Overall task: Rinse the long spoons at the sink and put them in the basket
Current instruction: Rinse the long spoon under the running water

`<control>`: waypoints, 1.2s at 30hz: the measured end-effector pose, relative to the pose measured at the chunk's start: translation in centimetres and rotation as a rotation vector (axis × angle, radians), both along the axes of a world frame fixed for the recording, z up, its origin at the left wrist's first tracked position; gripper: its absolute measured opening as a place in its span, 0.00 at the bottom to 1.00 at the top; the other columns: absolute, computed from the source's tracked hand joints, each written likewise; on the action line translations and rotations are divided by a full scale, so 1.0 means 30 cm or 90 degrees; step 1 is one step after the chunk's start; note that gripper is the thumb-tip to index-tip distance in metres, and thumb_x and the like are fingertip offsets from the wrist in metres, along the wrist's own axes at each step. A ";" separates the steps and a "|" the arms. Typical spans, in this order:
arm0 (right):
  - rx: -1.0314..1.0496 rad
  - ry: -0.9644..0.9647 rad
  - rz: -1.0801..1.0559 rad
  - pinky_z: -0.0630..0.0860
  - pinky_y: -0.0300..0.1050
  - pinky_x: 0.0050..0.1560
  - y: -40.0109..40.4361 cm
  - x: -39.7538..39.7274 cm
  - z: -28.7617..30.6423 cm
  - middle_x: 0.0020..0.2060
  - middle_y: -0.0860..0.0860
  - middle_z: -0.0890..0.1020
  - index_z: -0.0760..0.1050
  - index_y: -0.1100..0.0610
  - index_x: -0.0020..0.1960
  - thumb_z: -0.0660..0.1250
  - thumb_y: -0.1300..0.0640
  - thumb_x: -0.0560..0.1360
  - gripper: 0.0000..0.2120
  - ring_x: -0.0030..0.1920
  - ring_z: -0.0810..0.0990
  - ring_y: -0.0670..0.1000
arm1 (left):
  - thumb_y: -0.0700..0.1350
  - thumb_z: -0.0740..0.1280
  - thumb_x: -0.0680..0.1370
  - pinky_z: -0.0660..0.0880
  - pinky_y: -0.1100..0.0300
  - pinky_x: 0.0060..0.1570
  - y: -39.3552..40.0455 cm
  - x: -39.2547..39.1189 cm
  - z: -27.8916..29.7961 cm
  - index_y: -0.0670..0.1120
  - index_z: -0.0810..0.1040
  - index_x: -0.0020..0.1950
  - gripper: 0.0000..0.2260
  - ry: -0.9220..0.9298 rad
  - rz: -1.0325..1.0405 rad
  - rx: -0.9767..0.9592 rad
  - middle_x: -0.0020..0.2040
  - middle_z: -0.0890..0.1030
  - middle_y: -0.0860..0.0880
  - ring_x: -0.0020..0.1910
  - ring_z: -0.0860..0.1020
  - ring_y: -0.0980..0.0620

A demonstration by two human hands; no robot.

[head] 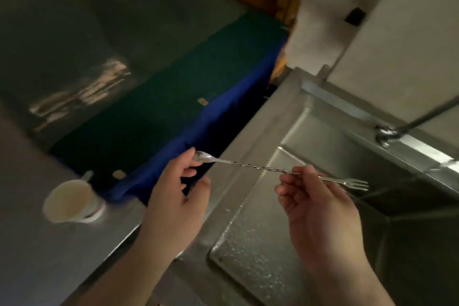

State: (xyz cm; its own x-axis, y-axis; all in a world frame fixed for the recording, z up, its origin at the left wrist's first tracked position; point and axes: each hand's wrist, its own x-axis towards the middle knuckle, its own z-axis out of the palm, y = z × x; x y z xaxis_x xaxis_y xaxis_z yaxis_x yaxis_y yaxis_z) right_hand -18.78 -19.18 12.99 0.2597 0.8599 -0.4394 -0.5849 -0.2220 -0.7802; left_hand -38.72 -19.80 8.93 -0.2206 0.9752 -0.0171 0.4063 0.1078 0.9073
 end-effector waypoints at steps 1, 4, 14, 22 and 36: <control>-0.006 0.003 -0.035 0.79 0.41 0.30 -0.013 0.068 -0.004 0.32 0.59 0.82 0.78 0.63 0.43 0.61 0.59 0.82 0.13 0.29 0.80 0.53 | 0.51 0.65 0.74 0.70 0.72 0.52 0.018 0.073 -0.004 0.57 0.72 0.67 0.21 -0.015 -0.031 -0.005 0.55 0.79 0.63 0.56 0.75 0.66; -0.024 0.008 -0.117 0.80 0.41 0.31 -0.055 0.234 -0.021 0.33 0.59 0.83 0.79 0.64 0.44 0.62 0.59 0.81 0.11 0.29 0.81 0.53 | 0.54 0.64 0.73 0.67 0.80 0.50 0.055 0.250 -0.019 0.61 0.70 0.67 0.21 -0.037 -0.115 -0.021 0.55 0.77 0.68 0.56 0.74 0.69; -0.054 0.062 -0.335 0.80 0.40 0.31 -0.220 0.695 -0.125 0.32 0.56 0.84 0.79 0.61 0.43 0.63 0.59 0.81 0.11 0.30 0.83 0.51 | 0.47 0.66 0.76 0.71 0.73 0.47 0.112 0.801 -0.101 0.57 0.72 0.67 0.19 -0.049 -0.308 -0.047 0.53 0.79 0.63 0.52 0.75 0.68; -0.081 0.287 -0.437 0.78 0.36 0.28 -0.249 0.852 -0.280 0.26 0.53 0.81 0.74 0.60 0.41 0.58 0.62 0.82 0.12 0.27 0.83 0.49 | 0.45 0.62 0.80 0.75 0.67 0.41 0.203 1.128 -0.164 0.57 0.76 0.51 0.07 -0.216 -0.311 -0.115 0.46 0.86 0.58 0.43 0.83 0.61; -0.381 -0.210 -0.104 0.68 0.43 0.27 -0.083 0.757 -0.436 0.26 0.50 0.73 0.72 0.56 0.34 0.65 0.48 0.76 0.16 0.25 0.71 0.51 | 0.39 0.63 0.81 0.73 0.67 0.32 0.343 1.251 -0.124 0.50 0.77 0.45 0.09 -0.239 -0.375 -0.057 0.40 0.83 0.50 0.32 0.78 0.57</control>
